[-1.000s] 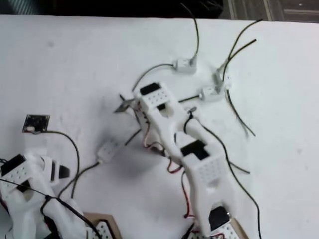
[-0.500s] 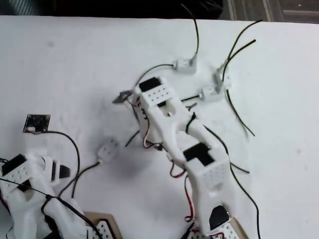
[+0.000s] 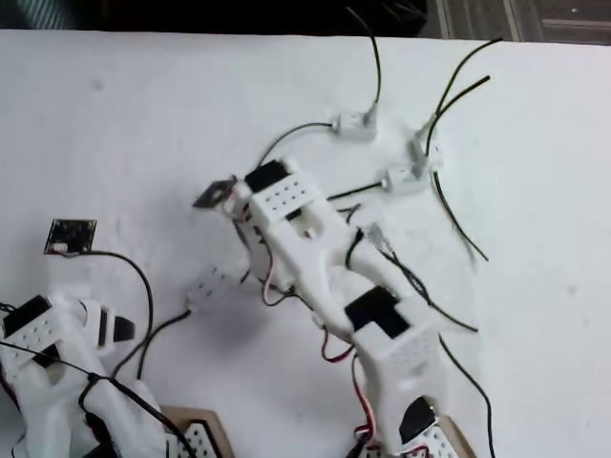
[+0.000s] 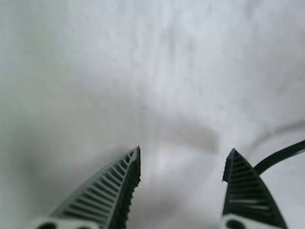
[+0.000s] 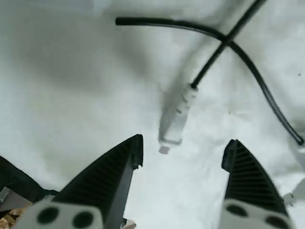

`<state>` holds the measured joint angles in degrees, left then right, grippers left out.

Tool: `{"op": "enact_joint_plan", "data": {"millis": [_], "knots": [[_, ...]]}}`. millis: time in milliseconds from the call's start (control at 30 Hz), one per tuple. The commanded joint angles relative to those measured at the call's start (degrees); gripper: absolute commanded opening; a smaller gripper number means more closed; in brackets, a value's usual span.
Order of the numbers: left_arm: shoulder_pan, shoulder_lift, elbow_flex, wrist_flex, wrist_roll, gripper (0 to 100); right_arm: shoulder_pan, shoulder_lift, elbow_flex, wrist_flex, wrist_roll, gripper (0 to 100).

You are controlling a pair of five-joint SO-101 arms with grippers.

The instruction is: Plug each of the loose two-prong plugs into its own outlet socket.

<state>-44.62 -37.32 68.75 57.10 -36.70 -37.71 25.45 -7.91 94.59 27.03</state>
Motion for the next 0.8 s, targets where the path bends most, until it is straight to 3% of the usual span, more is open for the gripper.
{"op": "enact_joint_plan", "data": {"millis": [0,400,767], "knots": [[-0.2,-1.3,-0.3,-0.7,0.5,28,-1.5,1.1,-1.9,-0.2,-0.9,26.9],[-0.2,-1.3,-0.3,-0.7,0.5,28,2.9,13.8,-18.0,3.8,-1.9,18.8],[-0.2,-1.3,-0.3,-0.7,0.5,28,7.1,9.0,-16.0,4.1,-1.8,19.0]]}}
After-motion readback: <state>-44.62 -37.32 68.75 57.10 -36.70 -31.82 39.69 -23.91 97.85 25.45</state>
